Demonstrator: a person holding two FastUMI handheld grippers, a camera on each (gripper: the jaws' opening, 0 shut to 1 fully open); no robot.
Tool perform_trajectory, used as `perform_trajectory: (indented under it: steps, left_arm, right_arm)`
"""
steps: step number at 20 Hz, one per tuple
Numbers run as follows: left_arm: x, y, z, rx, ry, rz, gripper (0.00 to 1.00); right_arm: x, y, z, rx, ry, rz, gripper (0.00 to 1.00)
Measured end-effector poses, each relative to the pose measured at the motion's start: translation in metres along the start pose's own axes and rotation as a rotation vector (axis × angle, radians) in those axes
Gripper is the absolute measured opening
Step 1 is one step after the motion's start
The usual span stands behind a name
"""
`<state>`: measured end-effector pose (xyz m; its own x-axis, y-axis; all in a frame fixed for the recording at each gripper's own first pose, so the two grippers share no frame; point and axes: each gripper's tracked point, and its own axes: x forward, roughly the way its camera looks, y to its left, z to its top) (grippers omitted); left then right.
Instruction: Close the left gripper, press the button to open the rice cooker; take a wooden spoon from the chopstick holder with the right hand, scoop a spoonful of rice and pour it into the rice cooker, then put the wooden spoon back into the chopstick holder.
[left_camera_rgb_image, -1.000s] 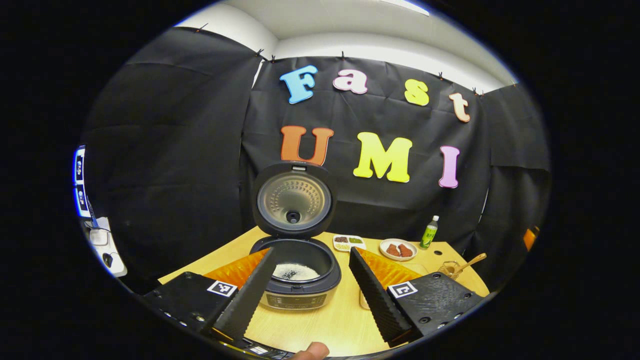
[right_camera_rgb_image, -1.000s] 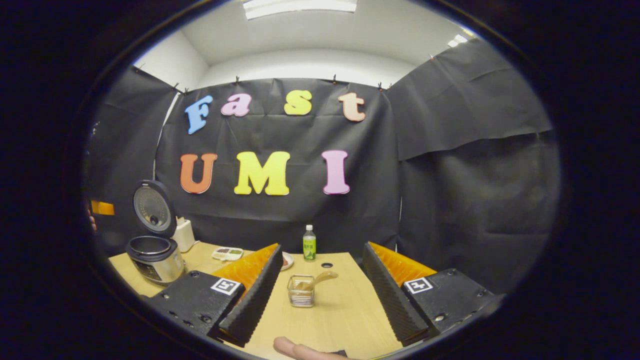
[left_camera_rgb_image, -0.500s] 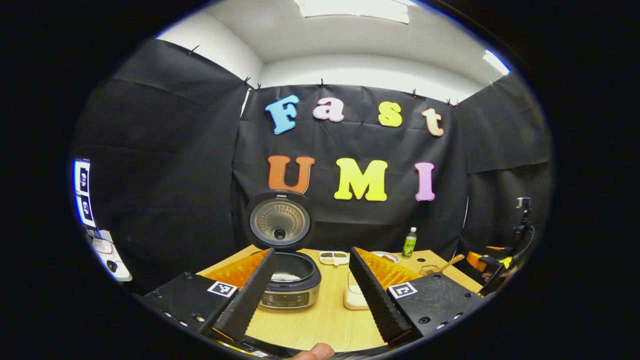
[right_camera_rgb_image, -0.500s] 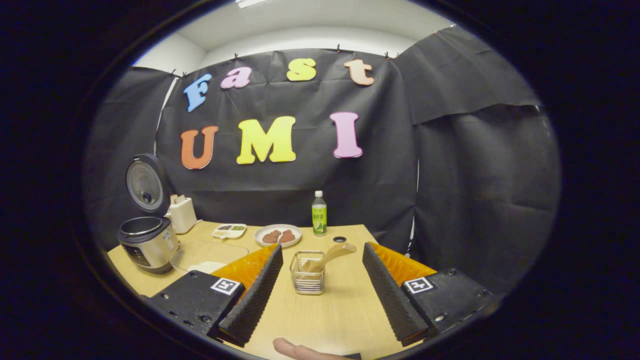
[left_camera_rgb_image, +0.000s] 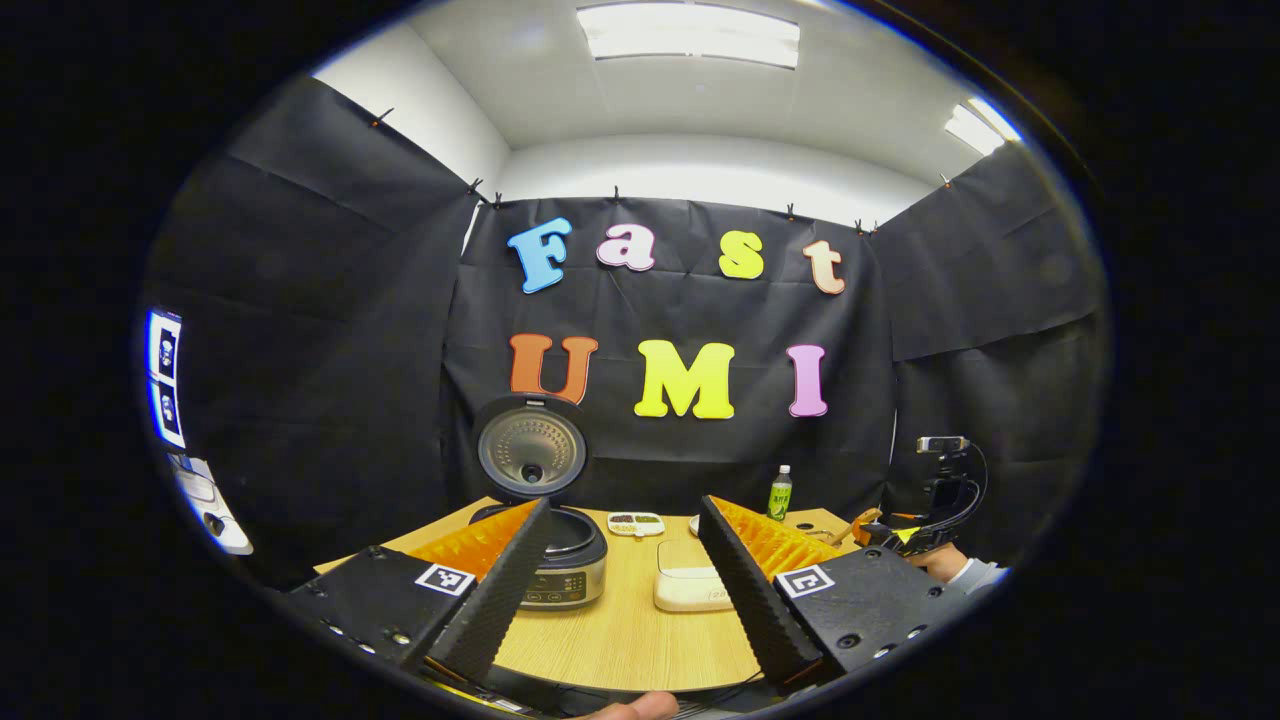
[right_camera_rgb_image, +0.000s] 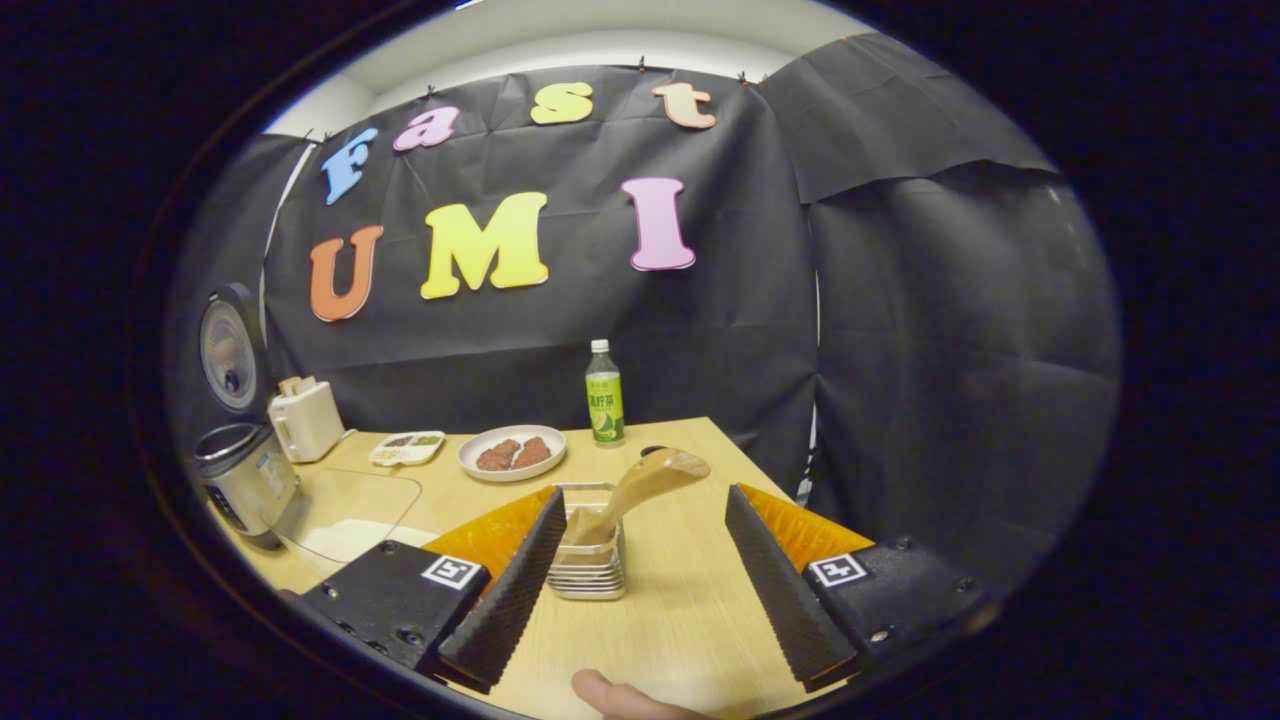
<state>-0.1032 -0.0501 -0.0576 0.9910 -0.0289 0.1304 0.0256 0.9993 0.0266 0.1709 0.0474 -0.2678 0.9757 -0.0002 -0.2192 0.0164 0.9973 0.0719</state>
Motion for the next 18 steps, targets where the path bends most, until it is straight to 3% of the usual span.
perform_trajectory:
  steps: [5, 8, 9, 10, 11, 12, 13, 15, 16, 17, 18]
  left_arm:
    - [0.002, 0.010, 0.000, -0.001, 0.006, 0.033, 0.94]
    - [0.002, 0.004, -0.002, -0.018, 0.011, 0.015, 0.94]
    - [0.001, 0.003, -0.003, -0.022, 0.014, 0.010, 0.94]
    - [0.001, 0.003, -0.003, -0.021, 0.013, 0.009, 0.94]
    - [0.001, 0.003, -0.003, -0.018, 0.014, 0.008, 1.00]
    - [0.000, 0.005, -0.004, -0.014, 0.015, 0.010, 0.94]
    - [0.000, 0.006, -0.004, -0.009, 0.016, 0.011, 0.94]
    - [-0.001, 0.007, -0.005, -0.002, 0.017, 0.009, 0.94]
    - [-0.001, 0.007, -0.004, -0.002, 0.016, 0.011, 0.83]
    - [-0.001, 0.007, -0.004, -0.005, 0.015, 0.011, 0.94]
    - [-0.002, 0.007, -0.006, -0.008, 0.016, 0.009, 0.94]
  right_arm:
    - [0.024, 0.012, -0.016, 0.039, 0.055, 0.014, 1.00]
    - [0.038, 0.027, -0.003, 0.063, -0.021, 0.090, 0.99]
    - [0.050, 0.024, -0.008, 0.073, -0.012, 0.076, 0.94]
    - [0.058, 0.020, -0.018, 0.064, 0.023, 0.050, 0.76]
    - [0.069, 0.022, -0.024, 0.056, 0.058, 0.043, 0.73]
    - [0.070, 0.027, -0.020, 0.055, 0.046, 0.059, 0.78]
    - [0.069, 0.034, -0.010, 0.045, 0.013, 0.075, 0.77]
    - [0.064, 0.040, 0.006, 0.040, -0.049, 0.083, 0.45]
    - [0.062, 0.049, 0.013, 0.049, -0.060, 0.097, 0.30]
    - [0.064, 0.051, 0.020, 0.018, -0.079, 0.087, 0.25]
    - [0.056, 0.054, 0.032, -0.007, -0.110, 0.089, 0.22]
